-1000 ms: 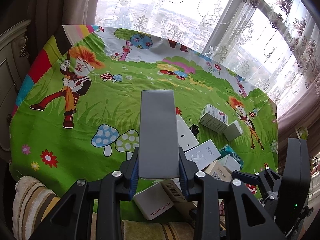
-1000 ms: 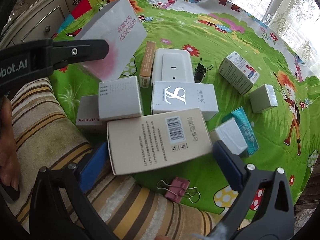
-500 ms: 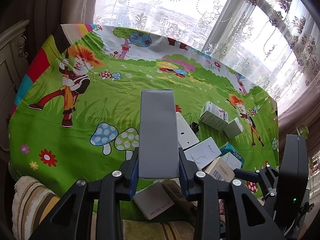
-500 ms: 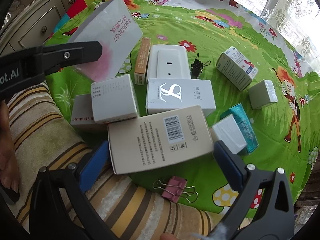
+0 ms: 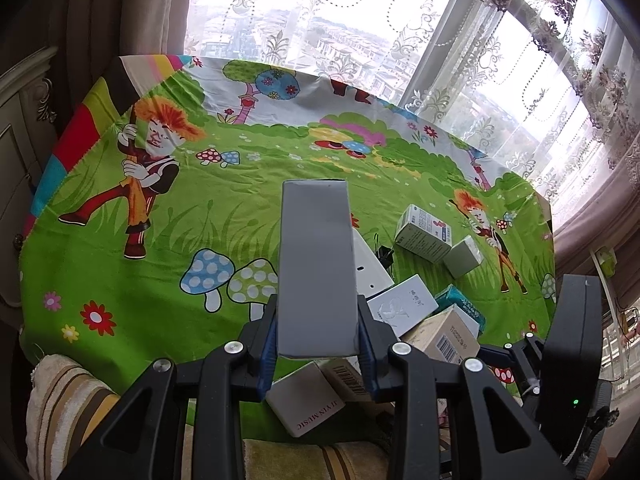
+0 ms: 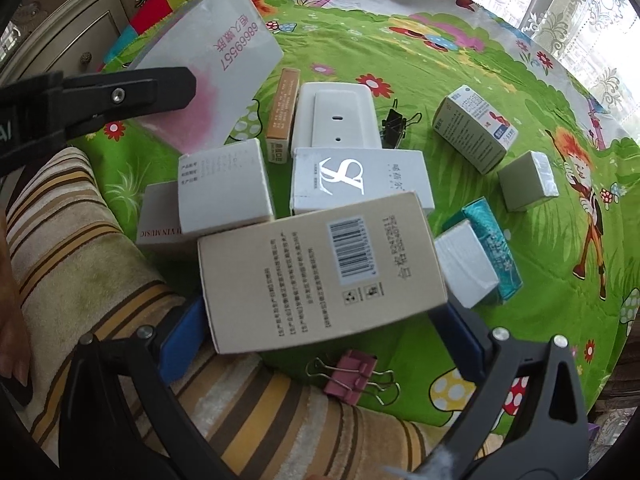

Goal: Organize rigid objects
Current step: 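Carry both boxes into the purple-rimmed storage box and release them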

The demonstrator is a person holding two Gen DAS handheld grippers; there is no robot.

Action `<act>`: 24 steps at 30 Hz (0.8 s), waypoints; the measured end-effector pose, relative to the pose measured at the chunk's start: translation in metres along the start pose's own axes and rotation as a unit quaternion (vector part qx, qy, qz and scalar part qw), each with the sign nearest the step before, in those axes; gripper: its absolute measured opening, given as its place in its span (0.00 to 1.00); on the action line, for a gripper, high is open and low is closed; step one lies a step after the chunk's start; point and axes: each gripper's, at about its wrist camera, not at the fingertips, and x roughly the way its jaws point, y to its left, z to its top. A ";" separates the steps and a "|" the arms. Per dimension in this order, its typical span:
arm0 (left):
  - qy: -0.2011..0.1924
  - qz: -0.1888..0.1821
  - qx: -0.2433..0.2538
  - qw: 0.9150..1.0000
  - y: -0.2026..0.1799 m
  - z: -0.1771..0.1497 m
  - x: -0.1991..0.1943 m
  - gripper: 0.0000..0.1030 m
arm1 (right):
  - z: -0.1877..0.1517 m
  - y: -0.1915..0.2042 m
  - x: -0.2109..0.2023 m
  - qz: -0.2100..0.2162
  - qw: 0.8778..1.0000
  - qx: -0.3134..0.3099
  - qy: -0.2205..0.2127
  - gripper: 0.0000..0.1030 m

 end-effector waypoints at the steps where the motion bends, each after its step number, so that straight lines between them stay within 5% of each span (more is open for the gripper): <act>1: -0.004 0.000 0.002 1.000 -0.001 0.000 -0.002 0.34 | -0.002 0.000 -0.006 0.001 1.000 0.003 -0.009 0.99; 7: -0.018 -0.021 0.005 1.000 -0.013 -0.001 -0.023 0.34 | -0.027 -0.022 -0.052 0.009 0.996 0.068 -0.063 0.99; 14: -0.001 -0.091 0.038 0.995 -0.059 -0.014 -0.039 0.34 | -0.076 -0.079 -0.102 -0.011 0.974 0.192 -0.118 0.99; 19: 0.034 -0.154 0.073 0.985 -0.106 -0.033 -0.043 0.34 | -0.130 -0.121 -0.131 -0.033 0.950 0.281 -0.135 0.99; 24: 0.079 -0.213 0.113 0.967 -0.157 -0.059 -0.046 0.34 | -0.177 -0.147 -0.163 -0.106 0.929 0.324 -0.143 0.99</act>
